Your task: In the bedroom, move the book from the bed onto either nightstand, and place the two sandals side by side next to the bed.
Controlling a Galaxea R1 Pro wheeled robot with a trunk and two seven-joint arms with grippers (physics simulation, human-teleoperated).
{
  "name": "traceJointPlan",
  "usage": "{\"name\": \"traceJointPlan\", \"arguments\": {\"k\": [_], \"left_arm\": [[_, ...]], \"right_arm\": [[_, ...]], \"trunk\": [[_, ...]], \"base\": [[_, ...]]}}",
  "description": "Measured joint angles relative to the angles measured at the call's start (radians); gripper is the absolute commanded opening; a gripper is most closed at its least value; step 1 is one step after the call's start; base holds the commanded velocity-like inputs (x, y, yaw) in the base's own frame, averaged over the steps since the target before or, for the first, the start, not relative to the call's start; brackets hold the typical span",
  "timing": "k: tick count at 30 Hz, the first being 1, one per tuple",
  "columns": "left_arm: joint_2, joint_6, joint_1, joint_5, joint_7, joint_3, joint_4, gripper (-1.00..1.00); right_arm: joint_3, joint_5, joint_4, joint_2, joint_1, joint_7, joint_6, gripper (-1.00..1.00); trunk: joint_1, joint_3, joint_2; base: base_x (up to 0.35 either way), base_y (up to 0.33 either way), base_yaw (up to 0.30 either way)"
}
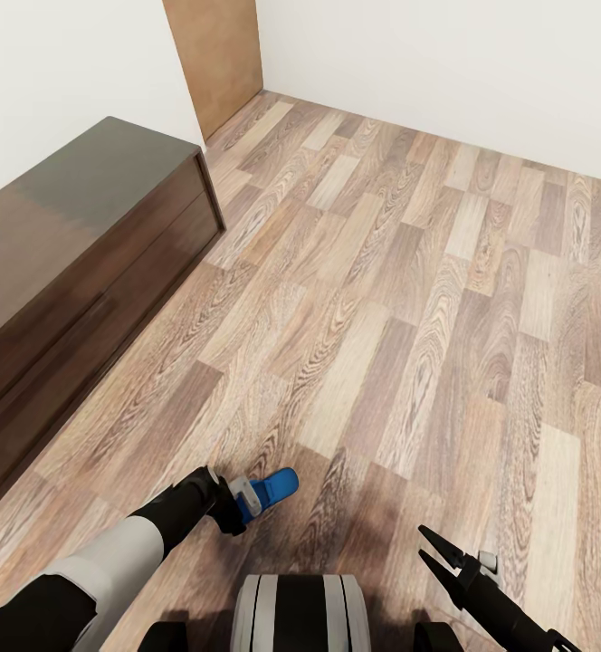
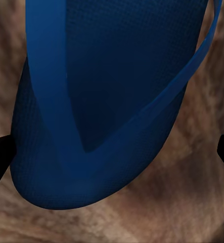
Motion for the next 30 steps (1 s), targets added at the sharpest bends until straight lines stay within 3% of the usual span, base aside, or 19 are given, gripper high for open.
{"name": "traceJointPlan", "arguments": {"k": [6,7,10,12,30], "left_arm": [[0.000,-0.001,0.000,0.000,-0.002,0.000,0.001,1.00],[0.000,0.000,0.000,0.001,-0.004,0.000,0.001,-1.00],[0.000,0.000,0.000,-0.007,-0.010,-0.002,0.012,-1.00],[0.000,0.008,0.000,0.014,-0.012,-0.004,0.013,-1.00],[0.000,0.003,0.000,0.003,-0.006,-0.003,0.012,-1.00]], "right_arm": [[0.000,0.000,0.000,0.000,0.000,0.000,0.000,1.00],[0.000,0.000,0.000,0.000,0.000,0.000,0.000,1.00],[0.000,0.001,0.000,-0.001,0.000,0.000,0.000,1.00],[0.000,0.001,0.000,-0.001,0.000,0.000,0.000,1.00],[0.000,0.002,0.000,-0.001,0.000,0.000,-0.001,1.00]], "trunk": [[0.000,0.000,0.000],[0.000,0.000,0.000],[0.013,0.000,0.000],[0.014,0.000,0.000],[0.015,0.000,0.000]], "base": [[0.000,0.000,0.000],[0.000,0.000,0.000],[0.000,0.000,0.000],[0.000,0.000,0.000],[0.000,0.000,0.000]]}}
